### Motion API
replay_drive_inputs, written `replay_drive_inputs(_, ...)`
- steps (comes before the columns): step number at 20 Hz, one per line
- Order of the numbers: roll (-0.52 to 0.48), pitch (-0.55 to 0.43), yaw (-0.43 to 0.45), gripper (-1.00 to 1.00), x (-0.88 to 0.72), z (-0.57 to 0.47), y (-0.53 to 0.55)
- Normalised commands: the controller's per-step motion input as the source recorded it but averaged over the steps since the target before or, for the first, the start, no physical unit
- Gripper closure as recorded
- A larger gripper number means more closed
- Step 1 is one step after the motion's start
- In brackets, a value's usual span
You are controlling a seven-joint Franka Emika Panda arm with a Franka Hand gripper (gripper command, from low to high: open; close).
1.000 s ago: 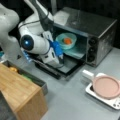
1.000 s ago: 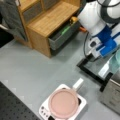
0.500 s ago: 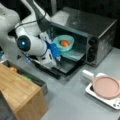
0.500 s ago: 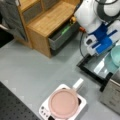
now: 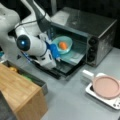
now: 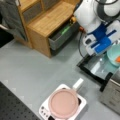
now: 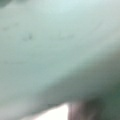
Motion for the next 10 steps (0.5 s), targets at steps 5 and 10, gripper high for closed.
replay_drive_inputs(5,-0.013,0.036,0.173,-1.00,0.19,-0.07,-0.16)
replay_drive_inputs(10,-0.011,0.040,0.172,-1.00,0.18,-0.07,-0.15)
